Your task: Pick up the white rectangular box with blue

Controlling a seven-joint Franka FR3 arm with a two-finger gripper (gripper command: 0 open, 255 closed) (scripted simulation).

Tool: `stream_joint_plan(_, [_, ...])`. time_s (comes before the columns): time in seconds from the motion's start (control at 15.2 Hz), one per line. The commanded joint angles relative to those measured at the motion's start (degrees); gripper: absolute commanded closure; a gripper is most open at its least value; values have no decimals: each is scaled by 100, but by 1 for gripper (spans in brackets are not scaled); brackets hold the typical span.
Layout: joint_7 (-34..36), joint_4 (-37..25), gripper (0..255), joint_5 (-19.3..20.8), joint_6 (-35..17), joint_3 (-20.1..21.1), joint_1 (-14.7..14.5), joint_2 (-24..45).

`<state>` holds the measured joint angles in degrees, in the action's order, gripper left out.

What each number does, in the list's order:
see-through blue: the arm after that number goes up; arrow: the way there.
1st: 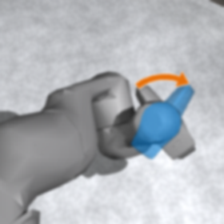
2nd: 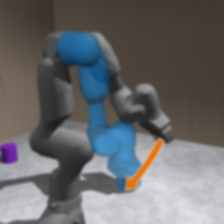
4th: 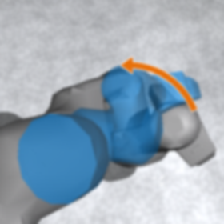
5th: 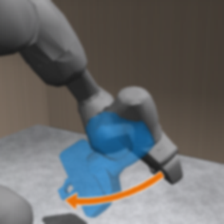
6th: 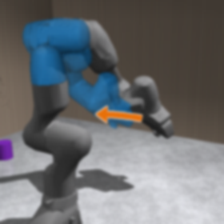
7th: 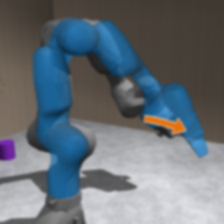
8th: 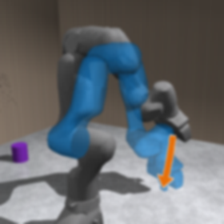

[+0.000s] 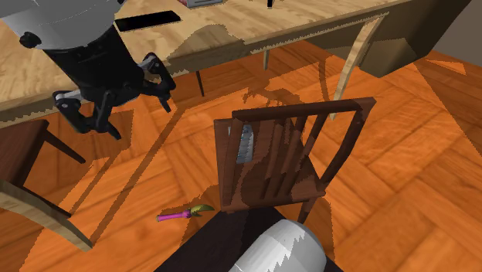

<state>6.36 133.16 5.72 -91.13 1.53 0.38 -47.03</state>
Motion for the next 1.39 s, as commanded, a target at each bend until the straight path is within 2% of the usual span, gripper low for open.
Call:
stream_joint_plan(0.0, [0, 0, 0, 0, 0, 0, 0, 0])
stream_joint_plan(0.66, [-2113, 1027, 0, 803, -768, -1598, 49, -178])
stream_joint_plan(0.99, [-3185, 1192, 0, 1227, -1251, -2465, 76, 175])
stream_joint_plan(1.32, [-4269, 1120, 0, 1542, -1808, -3383, -24, 831])
